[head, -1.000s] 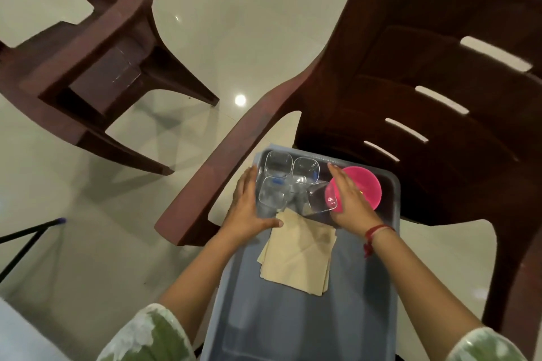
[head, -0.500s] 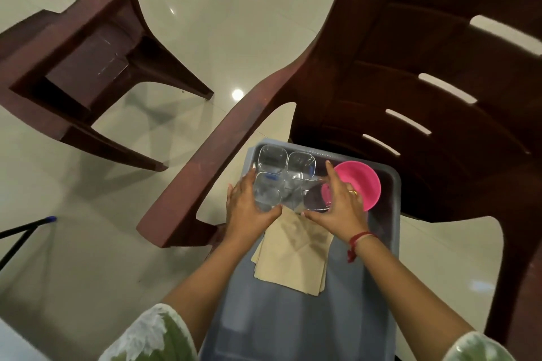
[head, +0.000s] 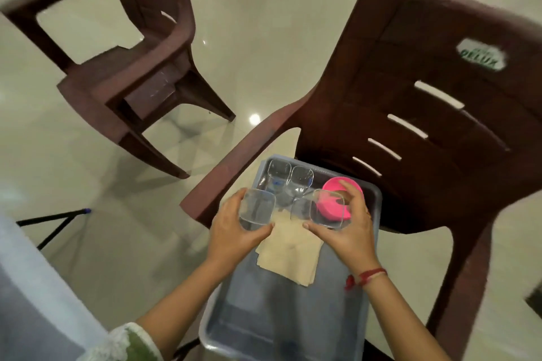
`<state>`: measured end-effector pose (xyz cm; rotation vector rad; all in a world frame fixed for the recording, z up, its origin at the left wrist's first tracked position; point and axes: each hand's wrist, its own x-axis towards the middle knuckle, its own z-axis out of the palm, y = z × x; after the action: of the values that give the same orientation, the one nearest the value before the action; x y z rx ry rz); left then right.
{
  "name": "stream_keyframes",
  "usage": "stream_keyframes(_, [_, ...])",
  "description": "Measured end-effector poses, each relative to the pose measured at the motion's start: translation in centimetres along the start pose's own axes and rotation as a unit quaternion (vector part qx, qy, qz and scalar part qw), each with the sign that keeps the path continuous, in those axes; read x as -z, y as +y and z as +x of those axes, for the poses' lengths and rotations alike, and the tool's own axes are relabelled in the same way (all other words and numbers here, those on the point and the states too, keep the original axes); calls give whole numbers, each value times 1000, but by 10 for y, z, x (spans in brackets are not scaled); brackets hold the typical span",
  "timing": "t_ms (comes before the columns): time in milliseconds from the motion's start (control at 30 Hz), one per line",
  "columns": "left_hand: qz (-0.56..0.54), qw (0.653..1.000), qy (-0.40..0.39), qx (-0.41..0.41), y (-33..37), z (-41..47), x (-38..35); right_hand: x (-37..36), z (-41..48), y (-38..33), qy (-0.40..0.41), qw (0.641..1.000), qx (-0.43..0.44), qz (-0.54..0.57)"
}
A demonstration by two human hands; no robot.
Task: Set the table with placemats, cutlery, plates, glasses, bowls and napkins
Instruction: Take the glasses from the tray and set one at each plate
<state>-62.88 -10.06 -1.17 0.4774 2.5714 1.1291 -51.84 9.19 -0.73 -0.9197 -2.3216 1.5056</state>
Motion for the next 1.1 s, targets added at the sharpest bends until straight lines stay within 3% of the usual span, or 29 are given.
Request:
stream_keyframes(200, [3,994,92,-54,73,-62,96,27,-42,-91,-49,985,75,150])
stream_keyframes(400, [-76,969,230,44,86,-139,164,18,-70,-153,-117,959,136,221])
stream_keyframes(567, [-128,933,328,67,68,-206,208,-20,-93,-177,-176,947,121,238])
stream_keyframes(867, [-158,837,497,165,10,-316,272,-136,-149,-213,-312,923,127,185])
stream_keyframes(1100, [-167,736,617,222,-23,-399,297,-225,-209,-267,-456,854,218,126])
